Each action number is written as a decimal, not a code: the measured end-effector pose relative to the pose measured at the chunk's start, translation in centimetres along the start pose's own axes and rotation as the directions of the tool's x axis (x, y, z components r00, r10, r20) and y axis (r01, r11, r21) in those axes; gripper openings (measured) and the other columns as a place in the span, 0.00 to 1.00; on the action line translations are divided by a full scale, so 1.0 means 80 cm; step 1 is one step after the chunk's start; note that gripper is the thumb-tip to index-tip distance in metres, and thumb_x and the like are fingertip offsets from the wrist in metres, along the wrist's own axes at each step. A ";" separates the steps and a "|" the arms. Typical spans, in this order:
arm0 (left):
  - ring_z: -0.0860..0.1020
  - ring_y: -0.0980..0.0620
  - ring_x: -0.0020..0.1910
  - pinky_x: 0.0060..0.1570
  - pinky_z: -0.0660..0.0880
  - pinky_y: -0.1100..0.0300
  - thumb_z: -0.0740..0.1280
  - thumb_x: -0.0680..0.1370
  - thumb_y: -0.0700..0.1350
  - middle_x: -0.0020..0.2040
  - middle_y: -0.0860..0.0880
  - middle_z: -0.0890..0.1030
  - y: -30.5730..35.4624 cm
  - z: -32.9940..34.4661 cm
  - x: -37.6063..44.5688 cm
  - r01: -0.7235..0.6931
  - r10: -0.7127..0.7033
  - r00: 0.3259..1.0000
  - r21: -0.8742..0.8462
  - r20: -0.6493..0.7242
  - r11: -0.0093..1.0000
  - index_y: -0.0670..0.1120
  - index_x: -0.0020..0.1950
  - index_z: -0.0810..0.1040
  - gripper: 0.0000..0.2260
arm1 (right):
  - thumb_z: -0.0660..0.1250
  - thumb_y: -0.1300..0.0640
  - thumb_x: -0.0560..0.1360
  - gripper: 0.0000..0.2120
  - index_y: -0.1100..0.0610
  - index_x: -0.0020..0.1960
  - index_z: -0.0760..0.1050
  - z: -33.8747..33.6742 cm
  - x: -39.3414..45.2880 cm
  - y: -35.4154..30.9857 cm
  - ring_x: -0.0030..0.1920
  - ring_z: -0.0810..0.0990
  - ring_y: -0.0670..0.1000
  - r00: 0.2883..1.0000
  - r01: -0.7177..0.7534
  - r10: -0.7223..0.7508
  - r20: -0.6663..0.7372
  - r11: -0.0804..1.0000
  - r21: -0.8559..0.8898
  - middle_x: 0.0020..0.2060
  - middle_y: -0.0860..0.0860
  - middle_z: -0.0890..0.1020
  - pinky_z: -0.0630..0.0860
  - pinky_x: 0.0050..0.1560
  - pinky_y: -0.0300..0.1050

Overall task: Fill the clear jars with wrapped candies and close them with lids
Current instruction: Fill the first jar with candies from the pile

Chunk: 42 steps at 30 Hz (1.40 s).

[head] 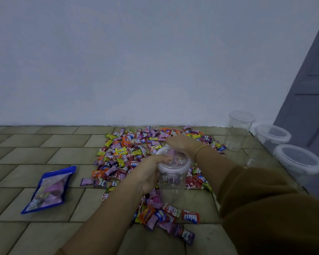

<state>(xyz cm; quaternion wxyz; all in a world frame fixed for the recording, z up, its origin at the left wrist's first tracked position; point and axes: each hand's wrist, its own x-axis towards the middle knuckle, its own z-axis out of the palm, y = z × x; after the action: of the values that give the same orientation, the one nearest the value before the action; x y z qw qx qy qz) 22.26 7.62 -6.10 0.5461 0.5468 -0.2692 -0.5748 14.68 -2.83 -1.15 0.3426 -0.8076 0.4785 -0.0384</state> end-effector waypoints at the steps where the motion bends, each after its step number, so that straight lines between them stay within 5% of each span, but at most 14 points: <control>1: 0.76 0.49 0.44 0.47 0.70 0.56 0.64 0.77 0.43 0.45 0.47 0.81 -0.003 -0.001 -0.002 -0.031 0.031 0.999 0.009 0.011 0.999 0.44 0.51 0.79 0.06 | 0.52 0.57 0.80 0.16 0.59 0.34 0.63 0.002 0.001 0.001 0.30 0.65 0.51 0.997 0.010 -0.011 -0.082 1.000 -0.009 0.28 0.53 0.65 0.62 0.32 0.42; 6: 0.74 0.53 0.65 0.64 0.70 0.52 0.74 0.60 0.67 0.66 0.52 0.75 -0.027 -0.028 -0.002 -0.257 0.227 0.952 0.137 0.204 0.957 0.55 0.71 0.66 0.43 | 0.60 0.47 0.77 0.13 0.56 0.43 0.67 0.004 -0.004 0.013 0.33 0.72 0.51 0.923 0.204 -0.170 -0.346 0.977 0.066 0.32 0.50 0.72 0.68 0.37 0.45; 9: 0.76 0.67 0.56 0.52 0.74 0.68 0.81 0.61 0.50 0.60 0.59 0.76 -0.026 -0.026 -0.011 -0.354 0.275 0.927 0.345 0.256 0.869 0.62 0.65 0.64 0.38 | 0.63 0.36 0.73 0.29 0.55 0.63 0.66 -0.007 -0.033 0.009 0.51 0.78 0.54 0.951 0.220 -0.203 -0.233 0.974 0.053 0.52 0.52 0.77 0.72 0.47 0.47; 11: 0.77 0.71 0.48 0.43 0.73 0.74 0.77 0.66 0.36 0.54 0.60 0.76 -0.030 -0.018 -0.009 -0.427 0.374 0.904 0.436 0.206 0.792 0.59 0.58 0.67 0.30 | 0.67 0.35 0.69 0.42 0.55 0.73 0.57 -0.009 -0.048 0.008 0.65 0.71 0.56 0.965 0.236 -0.233 -0.118 0.972 0.010 0.68 0.54 0.69 0.69 0.60 0.49; 13: 0.79 0.65 0.48 0.41 0.73 0.74 0.77 0.67 0.37 0.51 0.58 0.78 -0.038 -0.017 -0.001 -0.474 0.461 0.872 0.515 0.163 0.715 0.54 0.59 0.72 0.25 | 0.72 0.36 0.65 0.49 0.54 0.75 0.52 0.001 -0.051 0.013 0.68 0.68 0.58 0.968 0.248 -0.250 -0.009 0.965 -0.084 0.72 0.55 0.64 0.68 0.66 0.53; 16: 0.76 0.59 0.58 0.50 0.75 0.68 0.79 0.67 0.46 0.60 0.55 0.76 -0.053 -0.020 0.009 -0.469 0.492 0.862 0.562 0.123 0.681 0.50 0.70 0.67 0.35 | 0.74 0.35 0.58 0.53 0.48 0.75 0.52 0.020 -0.052 0.025 0.67 0.68 0.57 0.955 0.285 -0.293 -0.039 0.948 -0.139 0.69 0.54 0.67 0.69 0.64 0.58; 22: 0.76 0.61 0.59 0.52 0.76 0.67 0.78 0.68 0.42 0.62 0.56 0.75 -0.060 -0.017 0.010 -0.485 0.506 0.856 0.506 0.108 0.713 0.54 0.73 0.61 0.39 | 0.75 0.47 0.67 0.38 0.50 0.71 0.62 0.030 -0.079 0.043 0.65 0.67 0.50 0.830 0.471 -0.412 -0.375 0.879 0.078 0.64 0.49 0.67 0.68 0.64 0.50; 27: 0.70 0.73 0.51 0.43 0.71 0.78 0.77 0.68 0.42 0.57 0.66 0.67 -0.057 -0.009 0.001 -0.442 0.475 0.878 0.491 0.064 0.751 0.63 0.69 0.54 0.42 | 0.69 0.50 0.73 0.21 0.48 0.65 0.68 0.029 -0.107 0.062 0.53 0.73 0.36 0.827 0.501 -0.273 -0.491 0.755 0.423 0.53 0.38 0.72 0.73 0.50 0.29; 28: 0.68 0.74 0.49 0.41 0.69 0.80 0.77 0.68 0.42 0.55 0.68 0.66 -0.055 -0.006 -0.002 -0.447 0.479 0.875 0.496 0.070 0.744 0.64 0.68 0.53 0.41 | 0.67 0.48 0.75 0.18 0.46 0.63 0.69 0.030 -0.111 0.072 0.54 0.73 0.36 0.831 0.494 -0.220 -0.512 0.714 0.496 0.53 0.37 0.73 0.73 0.49 0.29; 31: 0.68 0.76 0.50 0.44 0.65 0.83 0.77 0.67 0.45 0.57 0.67 0.65 -0.053 -0.006 -0.007 -0.433 0.474 0.877 0.564 0.081 0.704 0.61 0.70 0.52 0.43 | 0.61 0.49 0.78 0.06 0.45 0.53 0.75 0.038 -0.117 0.112 0.59 0.77 0.54 0.846 0.437 0.024 -0.533 0.542 0.718 0.57 0.49 0.78 0.75 0.55 0.53; 33: 0.67 0.76 0.53 0.49 0.63 0.83 0.78 0.65 0.49 0.61 0.65 0.66 -0.056 -0.008 -0.016 -0.436 0.479 0.872 0.603 0.101 0.668 0.58 0.72 0.54 0.43 | 0.61 0.44 0.76 0.13 0.50 0.50 0.79 0.052 -0.120 0.144 0.57 0.78 0.61 0.852 0.348 0.194 -0.486 0.483 0.803 0.55 0.56 0.80 0.76 0.54 0.59; 38: 0.58 0.53 0.74 0.71 0.61 0.50 0.70 0.61 0.70 0.76 0.55 0.59 -0.090 -0.026 -0.033 -0.297 0.473 0.880 0.811 0.029 0.504 0.54 0.78 0.47 0.53 | 0.51 0.36 0.77 0.27 0.54 0.39 0.79 0.096 -0.118 0.209 0.45 0.82 0.63 0.841 0.087 0.338 -0.422 0.686 0.722 0.44 0.60 0.83 0.77 0.49 0.66; 42: 0.59 0.49 0.74 0.72 0.60 0.49 0.66 0.68 0.68 0.75 0.52 0.61 -0.112 -0.035 -0.046 -0.253 0.498 0.866 0.895 0.041 0.367 0.51 0.77 0.55 0.43 | 0.44 0.40 0.73 0.32 0.64 0.46 0.76 0.094 -0.122 0.213 0.47 0.79 0.64 0.858 -0.028 0.272 -0.437 0.872 0.489 0.47 0.66 0.80 0.76 0.49 0.56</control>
<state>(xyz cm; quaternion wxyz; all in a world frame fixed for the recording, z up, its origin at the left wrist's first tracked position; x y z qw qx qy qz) 21.17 14.14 -13.76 0.3300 0.7345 -0.5759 -0.1414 -0.35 3.63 -14.37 0.3947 -0.6234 0.5895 -0.3286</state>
